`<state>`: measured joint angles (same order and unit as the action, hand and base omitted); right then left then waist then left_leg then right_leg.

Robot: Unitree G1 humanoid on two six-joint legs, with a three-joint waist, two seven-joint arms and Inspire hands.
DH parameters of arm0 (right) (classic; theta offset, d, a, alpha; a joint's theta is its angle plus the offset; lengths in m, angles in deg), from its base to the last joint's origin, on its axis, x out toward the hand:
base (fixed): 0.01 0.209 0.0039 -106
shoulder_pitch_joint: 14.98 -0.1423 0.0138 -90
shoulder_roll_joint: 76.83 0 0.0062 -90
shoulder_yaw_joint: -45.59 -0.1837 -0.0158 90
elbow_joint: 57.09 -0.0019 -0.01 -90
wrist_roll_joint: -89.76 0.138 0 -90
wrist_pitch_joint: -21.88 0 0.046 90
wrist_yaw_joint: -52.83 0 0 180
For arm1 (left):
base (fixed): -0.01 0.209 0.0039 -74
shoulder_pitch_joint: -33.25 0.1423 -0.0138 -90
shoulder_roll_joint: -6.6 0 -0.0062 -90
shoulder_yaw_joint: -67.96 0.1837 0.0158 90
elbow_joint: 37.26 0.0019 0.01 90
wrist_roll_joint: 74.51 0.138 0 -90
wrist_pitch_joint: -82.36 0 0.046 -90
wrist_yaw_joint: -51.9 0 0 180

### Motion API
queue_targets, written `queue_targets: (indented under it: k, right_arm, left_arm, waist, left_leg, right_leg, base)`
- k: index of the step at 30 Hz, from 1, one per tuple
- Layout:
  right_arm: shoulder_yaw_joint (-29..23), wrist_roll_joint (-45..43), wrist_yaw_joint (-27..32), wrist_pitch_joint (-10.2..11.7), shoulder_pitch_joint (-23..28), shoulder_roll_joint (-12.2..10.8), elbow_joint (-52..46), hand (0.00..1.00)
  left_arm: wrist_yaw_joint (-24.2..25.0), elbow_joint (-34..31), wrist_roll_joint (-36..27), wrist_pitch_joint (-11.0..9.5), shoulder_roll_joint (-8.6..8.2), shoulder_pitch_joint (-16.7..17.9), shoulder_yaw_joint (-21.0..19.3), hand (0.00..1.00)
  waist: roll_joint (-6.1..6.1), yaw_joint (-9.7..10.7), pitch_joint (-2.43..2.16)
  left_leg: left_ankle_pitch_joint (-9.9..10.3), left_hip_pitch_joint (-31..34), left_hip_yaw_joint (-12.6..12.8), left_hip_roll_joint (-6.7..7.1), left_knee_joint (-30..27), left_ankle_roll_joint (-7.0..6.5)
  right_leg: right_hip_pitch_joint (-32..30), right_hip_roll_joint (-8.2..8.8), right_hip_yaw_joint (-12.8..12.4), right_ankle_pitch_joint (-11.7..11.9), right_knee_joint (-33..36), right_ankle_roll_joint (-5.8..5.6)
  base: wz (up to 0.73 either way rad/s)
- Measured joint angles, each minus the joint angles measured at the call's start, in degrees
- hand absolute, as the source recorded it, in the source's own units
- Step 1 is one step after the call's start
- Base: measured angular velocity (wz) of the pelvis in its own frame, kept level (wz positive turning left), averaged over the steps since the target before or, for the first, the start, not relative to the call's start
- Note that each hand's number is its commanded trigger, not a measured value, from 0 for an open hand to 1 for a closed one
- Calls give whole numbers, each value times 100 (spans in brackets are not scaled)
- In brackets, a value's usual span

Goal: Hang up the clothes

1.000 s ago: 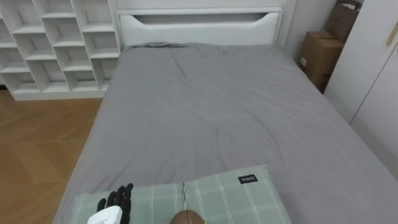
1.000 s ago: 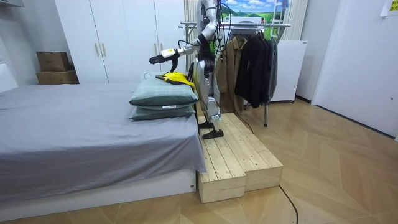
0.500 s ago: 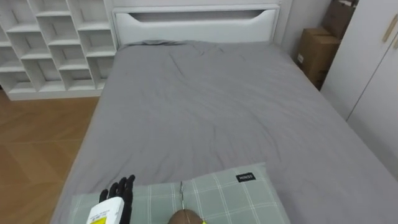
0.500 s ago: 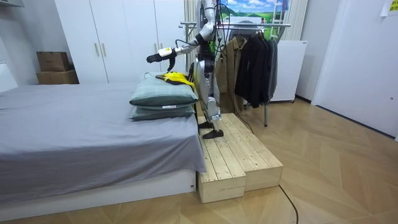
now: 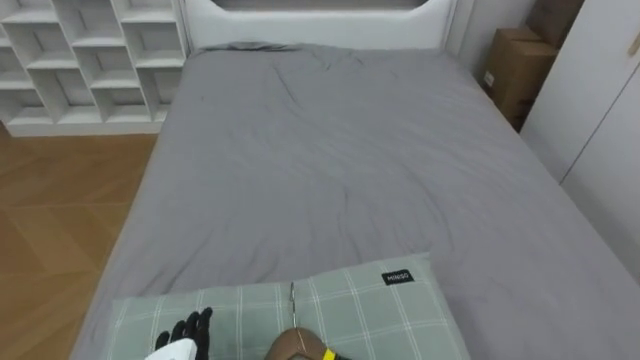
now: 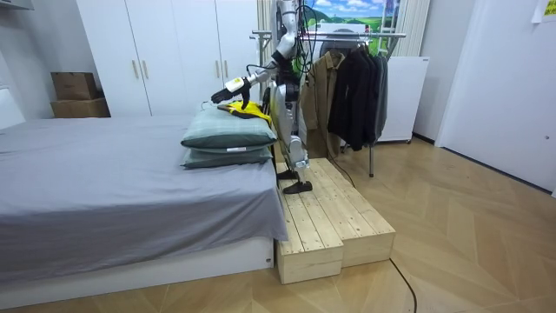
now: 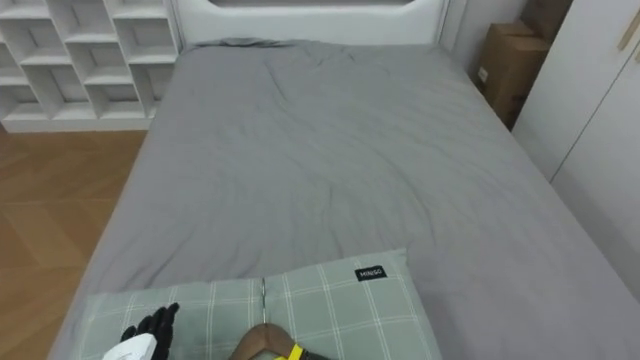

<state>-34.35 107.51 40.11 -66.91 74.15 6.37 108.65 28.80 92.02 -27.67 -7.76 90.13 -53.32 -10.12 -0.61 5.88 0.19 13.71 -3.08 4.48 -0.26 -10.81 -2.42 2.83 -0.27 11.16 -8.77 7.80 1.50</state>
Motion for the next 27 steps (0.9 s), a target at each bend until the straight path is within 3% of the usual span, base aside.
queue_targets:
  k: [9, 19, 27]
  right_arm:
    - [250, 193, 135, 2, -94, -41, 67, 0]
    - [460, 230, 139, -13, -339, -45, 284, 0]
    - [711, 221, 128, -7, -494, -74, 334, 0]
  left_arm:
    - [-182, 469, -35, -14, -124, -196, 14, 0]
    - [-160, 1142, -750, -4, -203, -653, 71, 0]
    - [-132, 1163, -894, -15, -239, -692, 280, 0]
  waist:
    - [-39, 15, -21]
    - [-26, 9, 0]
    - [-12, -4, 30]
  left_leg:
    - [-33, 201, -6, 1, -56, -13]
    - [-110, 475, -11, 10, -45, -32]
    - [-142, 575, -11, 14, -46, -29]
  right_leg:
    - [-188, 4, -4, 48, 32, 2]
    - [-459, -3, -4, 158, 13, 10]
    - [-534, 5, 18, 172, 2, 13]
  base:
    - [0]
    - [0]
    - [0]
